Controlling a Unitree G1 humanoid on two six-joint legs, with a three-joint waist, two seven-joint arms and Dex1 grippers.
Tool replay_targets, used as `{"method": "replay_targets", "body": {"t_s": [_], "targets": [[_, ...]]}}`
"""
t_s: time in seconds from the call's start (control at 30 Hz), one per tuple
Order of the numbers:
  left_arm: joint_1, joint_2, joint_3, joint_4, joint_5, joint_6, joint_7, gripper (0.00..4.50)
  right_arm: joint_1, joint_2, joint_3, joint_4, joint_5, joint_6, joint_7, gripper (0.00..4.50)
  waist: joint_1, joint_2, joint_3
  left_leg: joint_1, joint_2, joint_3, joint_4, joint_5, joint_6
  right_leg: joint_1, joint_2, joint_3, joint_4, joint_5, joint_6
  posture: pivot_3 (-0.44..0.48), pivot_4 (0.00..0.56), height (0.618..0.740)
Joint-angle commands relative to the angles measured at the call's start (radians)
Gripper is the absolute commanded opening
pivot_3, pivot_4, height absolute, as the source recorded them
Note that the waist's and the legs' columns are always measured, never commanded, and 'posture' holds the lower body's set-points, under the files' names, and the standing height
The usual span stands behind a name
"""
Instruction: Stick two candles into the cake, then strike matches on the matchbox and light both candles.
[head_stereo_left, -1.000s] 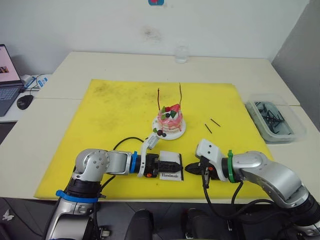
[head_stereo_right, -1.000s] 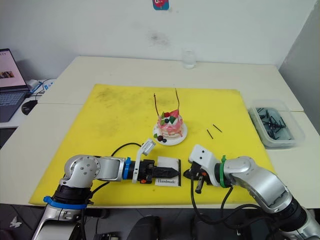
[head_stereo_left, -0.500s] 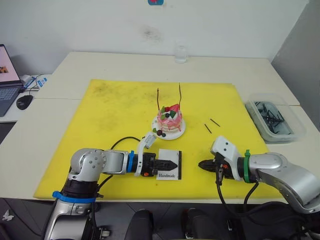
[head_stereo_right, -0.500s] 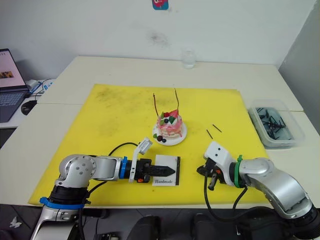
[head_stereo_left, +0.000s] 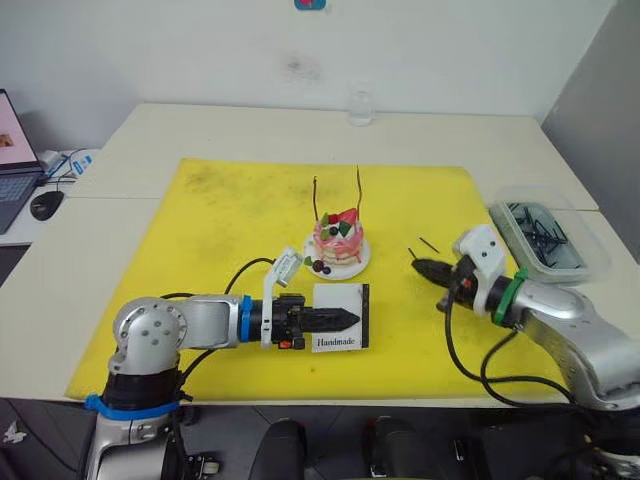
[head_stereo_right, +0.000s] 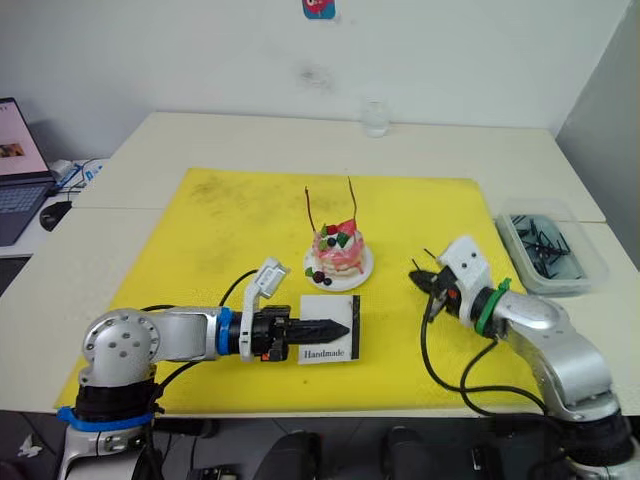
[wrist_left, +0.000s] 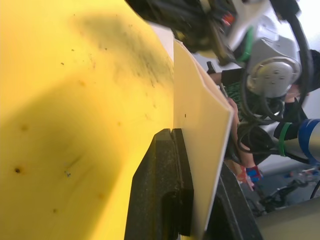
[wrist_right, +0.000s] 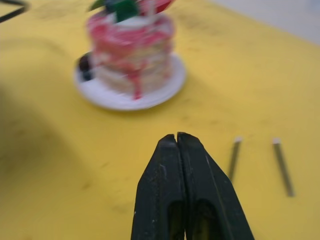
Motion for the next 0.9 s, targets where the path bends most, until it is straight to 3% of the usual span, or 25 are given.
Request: {"method": "replay_targets", "body": {"t_s": [0.03,0.17,0.4,0.7,0.8,0.9], "targets": [[0.026,-0.011,0.059,-0.054,-0.085,-0.033,0.076,0.00,-0.026,0.053,0.007,0.084,-0.080,-0.149,-0.057,0.87,0.000,0.000,0.000,0.000,0.000,0.000,0.000,0.000,0.000,0.000,0.000,0.000,0.000,0.000,0.000,0.000,0.150,0.740],[0.050,-0.004,0.075,-0.060,-0.142,-0.064,0.149,0.00,-0.036,0.100,0.022,0.187,-0.138,-0.242,-0.083,2.33,0.000,0.000,0.000,0.000,0.000,0.000,0.000,0.000,0.000,0.000,0.000,0.000,0.000,0.000,0.000,0.000,0.150,0.740],[0.065,0.036,0.057,-0.057,-0.216,-0.107,0.215,0.00,-0.070,0.194,0.028,0.372,-0.191,-0.343,-0.130,2.33,0.000,0.000,0.000,0.000,0.000,0.000,0.000,0.000,0.000,0.000,0.000,0.000,0.001,0.000,0.000,0.000,0.150,0.740],[0.067,0.084,0.017,-0.047,-0.264,-0.153,0.239,0.00,-0.091,0.251,0.033,0.454,-0.227,-0.307,-0.182,2.33,0.001,0.000,0.000,0.001,0.000,0.000,0.000,0.000,0.000,0.000,0.000,0.001,0.001,0.000,0.000,0.000,0.150,0.740],[0.066,0.095,0.005,-0.046,-0.273,-0.166,0.241,0.00,-0.089,0.257,0.039,0.449,-0.230,-0.278,-0.189,1.73,0.001,0.000,0.000,0.001,0.000,0.001,0.000,0.000,0.000,0.000,0.000,0.001,0.001,0.000,0.000,0.000,0.150,0.740],[0.069,0.107,-0.005,-0.046,-0.279,-0.177,0.241,0.00,-0.082,0.266,0.031,0.437,-0.228,-0.252,-0.204,0.62,0.001,0.000,0.000,0.001,0.000,0.000,0.001,0.000,0.000,0.001,0.000,0.001,0.001,0.000,0.000,0.000,0.150,0.740]]}}
